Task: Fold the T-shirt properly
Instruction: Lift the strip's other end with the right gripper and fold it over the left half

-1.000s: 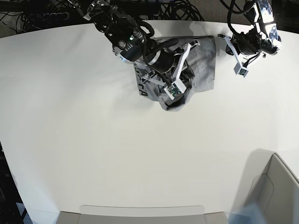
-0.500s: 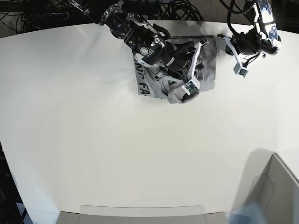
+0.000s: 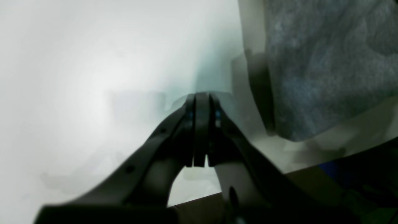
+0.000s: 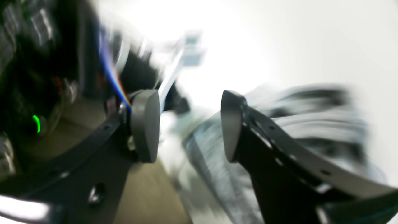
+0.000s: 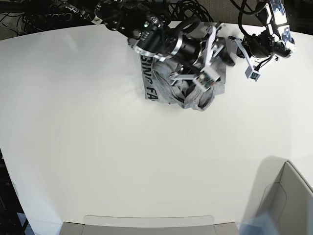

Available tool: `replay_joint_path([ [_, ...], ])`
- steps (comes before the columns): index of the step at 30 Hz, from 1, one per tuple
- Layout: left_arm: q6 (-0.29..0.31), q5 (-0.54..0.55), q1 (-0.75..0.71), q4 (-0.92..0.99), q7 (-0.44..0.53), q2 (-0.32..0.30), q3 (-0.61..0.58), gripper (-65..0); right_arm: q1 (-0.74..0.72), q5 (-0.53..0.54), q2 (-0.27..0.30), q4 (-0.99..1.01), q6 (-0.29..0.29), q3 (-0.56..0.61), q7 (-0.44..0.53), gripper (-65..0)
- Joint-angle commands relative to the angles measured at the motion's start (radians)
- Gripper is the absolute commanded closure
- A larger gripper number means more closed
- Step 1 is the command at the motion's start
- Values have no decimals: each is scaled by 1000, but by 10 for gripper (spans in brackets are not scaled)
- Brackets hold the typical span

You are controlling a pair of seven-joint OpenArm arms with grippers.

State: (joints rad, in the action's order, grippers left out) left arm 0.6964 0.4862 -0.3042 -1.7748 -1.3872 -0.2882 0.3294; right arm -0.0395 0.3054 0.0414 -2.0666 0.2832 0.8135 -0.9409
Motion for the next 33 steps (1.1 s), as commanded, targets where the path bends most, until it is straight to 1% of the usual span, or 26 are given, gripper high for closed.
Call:
replay_joint_path([
  [1,2,-4,1,-9,-5,-10,1,0,6,2,-2,2,14,-50,-2,-314],
  [2,2,-4,1,-9,-5,-10,1,0,16,4,8,5,29,-89,-22,-314],
  [4,2,-4,3,-9,-5,-10,1,0,45,2,47,7,37,-142,-65,-314],
  [6,2,-4,3,-9,-5,-9,1,0,72,1,76,7,38,-193,-65,-314],
  [8,2,-4,3,-4,-4,-9,1,0,97,-1,88,8,38,-236,-65,-314],
  [11,2,-4,3,16,-4,-9,1,0,106,-2,91,10,37,-262,-65,-314],
  [15,2,-4,4,19,-4,-7,1,0,105,-22,93,14,38,-263,-65,-314],
  [18,2,-4,4,19,-4,-7,1,0,95,-73,84,77,38,-263,-65,-314],
  [22,2,-4,4,19,-4,-7,1,0,72,-65,58,188,29,-253,-65,-314],
  [24,2,-4,4,19,-4,-7,4,0,74,-39,50,185,29,-208,-65,-314],
  [29,2,-4,4,19,-4,-7,3,0,63,-27,53,119,29,-16,-71,-314],
  [33,2,-4,4,19,-4,-6,4,0,48,-24,48,154,29,91,-73,-314],
])
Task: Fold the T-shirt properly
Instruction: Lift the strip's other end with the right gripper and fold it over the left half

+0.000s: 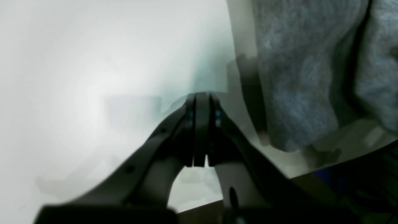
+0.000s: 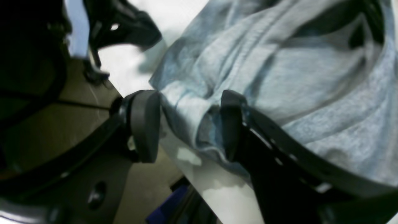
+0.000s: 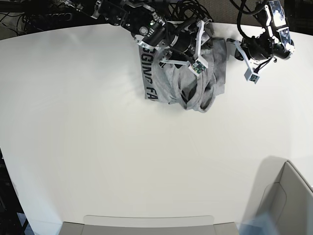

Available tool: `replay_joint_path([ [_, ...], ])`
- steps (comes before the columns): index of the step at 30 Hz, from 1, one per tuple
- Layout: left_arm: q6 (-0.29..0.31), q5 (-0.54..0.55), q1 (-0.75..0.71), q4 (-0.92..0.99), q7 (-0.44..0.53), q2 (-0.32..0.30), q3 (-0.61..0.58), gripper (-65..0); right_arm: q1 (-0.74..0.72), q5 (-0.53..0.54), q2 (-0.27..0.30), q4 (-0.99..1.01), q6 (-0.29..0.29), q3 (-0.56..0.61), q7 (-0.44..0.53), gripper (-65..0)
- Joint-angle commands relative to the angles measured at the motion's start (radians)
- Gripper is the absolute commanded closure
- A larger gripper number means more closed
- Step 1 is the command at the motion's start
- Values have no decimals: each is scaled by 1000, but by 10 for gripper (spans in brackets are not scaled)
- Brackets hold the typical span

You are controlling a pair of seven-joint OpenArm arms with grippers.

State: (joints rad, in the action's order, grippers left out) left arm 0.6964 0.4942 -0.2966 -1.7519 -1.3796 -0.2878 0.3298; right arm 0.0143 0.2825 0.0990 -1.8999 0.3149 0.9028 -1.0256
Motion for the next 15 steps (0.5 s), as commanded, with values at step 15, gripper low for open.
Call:
replay_joint_path([
  [15,2,-12,-8,-4,-11,-6,5,0,-7,19,-61,-137,-225,-35,55,-314],
])
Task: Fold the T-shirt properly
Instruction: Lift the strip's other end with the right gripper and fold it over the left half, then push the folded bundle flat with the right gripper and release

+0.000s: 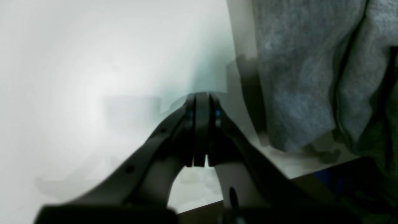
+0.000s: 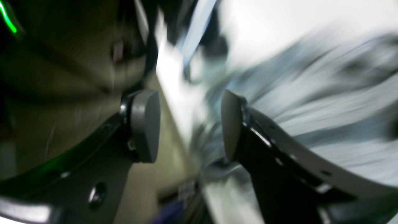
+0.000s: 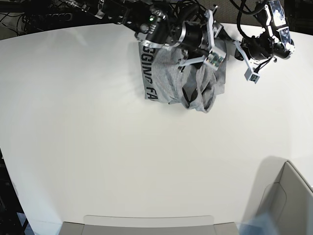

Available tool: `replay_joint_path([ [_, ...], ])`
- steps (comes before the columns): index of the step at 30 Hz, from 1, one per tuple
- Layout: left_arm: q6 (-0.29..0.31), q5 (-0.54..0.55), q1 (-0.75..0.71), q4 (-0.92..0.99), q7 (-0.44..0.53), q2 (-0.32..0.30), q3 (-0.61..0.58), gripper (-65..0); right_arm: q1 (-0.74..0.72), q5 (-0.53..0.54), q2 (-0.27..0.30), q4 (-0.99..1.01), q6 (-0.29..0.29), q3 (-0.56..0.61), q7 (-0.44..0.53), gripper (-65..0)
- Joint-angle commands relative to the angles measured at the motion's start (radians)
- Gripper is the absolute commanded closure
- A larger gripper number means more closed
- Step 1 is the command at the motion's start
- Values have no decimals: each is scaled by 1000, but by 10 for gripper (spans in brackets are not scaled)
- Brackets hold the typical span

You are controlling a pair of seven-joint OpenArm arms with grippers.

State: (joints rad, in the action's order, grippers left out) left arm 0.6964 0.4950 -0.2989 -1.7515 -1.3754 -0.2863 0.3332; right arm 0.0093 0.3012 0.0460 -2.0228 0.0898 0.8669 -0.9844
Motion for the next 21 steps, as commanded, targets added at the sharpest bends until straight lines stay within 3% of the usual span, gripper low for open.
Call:
replay_joint_path([
  [1,2,-12,-6,-5,-15,-8,2,0,14,0,-8,-40,8,-50,19,-314],
  [5,2,-12,-7,-5,-15,-8,2,0,37,2,-7,-37,94,-185,17,-284],
  [8,2,-12,-7,-5,-15,-8,2,0,62,2,32,-36,147,-229,22,-152],
  [11,2,-12,-7,-5,-15,-8,1,0,70,2,33,-26,196,-278,22,-14],
  [17,2,-12,-7,-5,-15,-8,-1,0,8,10,25,115,202,-294,17,0],
  [21,2,-12,-6,-5,-15,-8,1,0,-58,10,-31,273,201,-291,20,0],
])
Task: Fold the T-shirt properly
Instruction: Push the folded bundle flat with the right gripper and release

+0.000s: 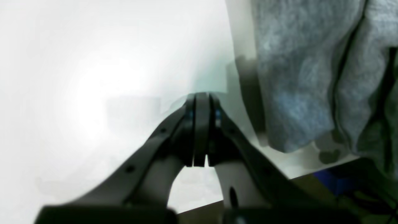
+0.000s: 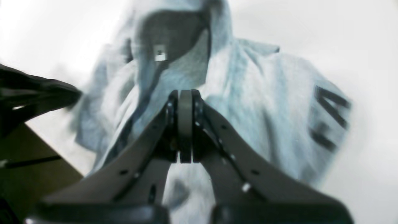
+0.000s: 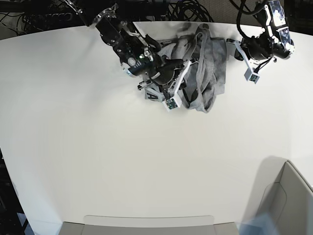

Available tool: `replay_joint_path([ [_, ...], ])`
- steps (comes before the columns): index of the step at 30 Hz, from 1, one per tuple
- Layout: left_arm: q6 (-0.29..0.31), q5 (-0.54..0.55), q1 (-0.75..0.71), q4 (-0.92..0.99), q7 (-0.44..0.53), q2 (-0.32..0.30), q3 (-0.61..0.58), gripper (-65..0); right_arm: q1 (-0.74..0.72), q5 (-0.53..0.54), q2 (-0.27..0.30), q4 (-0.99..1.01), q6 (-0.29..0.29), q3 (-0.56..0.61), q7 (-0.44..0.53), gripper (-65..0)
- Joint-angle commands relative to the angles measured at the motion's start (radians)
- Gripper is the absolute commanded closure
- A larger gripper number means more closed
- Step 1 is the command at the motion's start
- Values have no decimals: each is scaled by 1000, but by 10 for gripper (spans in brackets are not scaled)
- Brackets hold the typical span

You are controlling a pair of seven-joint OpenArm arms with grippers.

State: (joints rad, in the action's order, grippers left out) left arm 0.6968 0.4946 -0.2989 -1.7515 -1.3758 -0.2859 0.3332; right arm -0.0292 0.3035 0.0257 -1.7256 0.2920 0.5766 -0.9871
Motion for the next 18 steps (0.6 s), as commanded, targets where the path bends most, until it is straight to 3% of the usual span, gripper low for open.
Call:
replay_joint_path([
  [1,1,-12,-4,-5,-15,-8,2,0,-38,7,-28,14,-3,10,24,0],
  [6,1,-12,-3,-5,-15,-8,-1,0,-160,6,-119,192,-58,101,33,0],
  [10,1,-12,-1,-5,-15,-8,-1,0,-245,6,-180,368,-80,112,121,0],
  [12,1,-12,-1,-5,-15,-8,-1,0,-288,24,-183,473,-104,121,188,0],
  [18,1,-12,-1,-5,-15,-8,-1,0,-384,225,-183,614,-195,251,374,0],
])
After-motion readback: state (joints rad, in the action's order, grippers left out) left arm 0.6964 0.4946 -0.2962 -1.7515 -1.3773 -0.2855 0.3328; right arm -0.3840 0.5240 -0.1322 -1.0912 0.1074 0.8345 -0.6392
